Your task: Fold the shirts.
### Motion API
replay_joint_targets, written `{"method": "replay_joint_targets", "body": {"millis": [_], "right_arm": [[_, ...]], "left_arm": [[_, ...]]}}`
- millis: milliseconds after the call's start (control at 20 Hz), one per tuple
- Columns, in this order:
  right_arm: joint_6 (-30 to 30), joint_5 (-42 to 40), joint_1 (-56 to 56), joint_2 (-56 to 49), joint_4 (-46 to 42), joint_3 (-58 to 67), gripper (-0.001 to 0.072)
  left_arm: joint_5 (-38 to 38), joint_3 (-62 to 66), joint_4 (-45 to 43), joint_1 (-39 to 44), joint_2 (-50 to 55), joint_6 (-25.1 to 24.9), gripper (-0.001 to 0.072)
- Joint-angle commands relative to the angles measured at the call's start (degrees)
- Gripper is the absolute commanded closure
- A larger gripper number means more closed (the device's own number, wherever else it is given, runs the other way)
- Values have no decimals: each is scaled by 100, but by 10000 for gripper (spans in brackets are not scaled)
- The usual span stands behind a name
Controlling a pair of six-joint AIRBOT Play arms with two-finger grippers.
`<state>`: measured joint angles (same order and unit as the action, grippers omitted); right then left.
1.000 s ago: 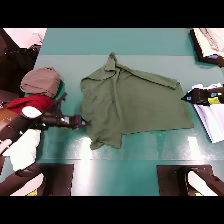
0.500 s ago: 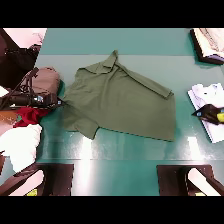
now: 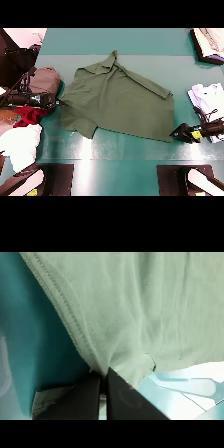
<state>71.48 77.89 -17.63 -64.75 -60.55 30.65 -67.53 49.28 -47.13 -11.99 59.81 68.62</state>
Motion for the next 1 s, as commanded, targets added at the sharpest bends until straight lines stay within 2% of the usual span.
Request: {"method": "replay_joint_targets", "body": {"millis": [0, 50, 100, 150, 200, 250, 300, 350, 500, 600, 750, 950], "right_arm": [[-17, -256, 409, -151, 107, -179, 263], [-17, -249, 516, -144, 101, -179, 264], [-17, -221, 619, -133, 103, -179, 308], [-17, -181, 728, -85, 96, -179, 414], [-17, -170, 826, 4, 101, -179, 429], [-17, -184, 931, 133, 98, -179, 491], [-20, -208, 1036, 299, 96, -177, 615], [-17, -232, 1099, 470, 98, -177, 691], [120, -203, 1143, 1110, 98, 227, 694], [393, -199, 1132, 1436, 96, 1025, 695], [525, -286, 1132, 1622, 98, 2673, 695], [566, -802, 1132, 1615, 76, 5139, 696]], "left_arm": [[0, 7, -7, -7, -4, -7, 679], [-4, 7, -7, -7, -4, -7, 679], [-4, 7, -7, -7, -4, -7, 679], [-7, 7, -7, -7, -4, -7, 679], [-28, 7, -7, -7, -4, -7, 679], [-76, 7, -7, -7, -4, -7, 679], [-114, 7, -7, -7, -4, -7, 679], [-144, 7, -4, -7, -4, -7, 680], [-153, 140, 20, -7, -7, 70, 681], [-271, 706, 20, -7, -7, 210, 681], [-667, 2398, 111, -7, -7, 361, 681], [-647, 5392, 131, -7, -7, 695, 680]]}}
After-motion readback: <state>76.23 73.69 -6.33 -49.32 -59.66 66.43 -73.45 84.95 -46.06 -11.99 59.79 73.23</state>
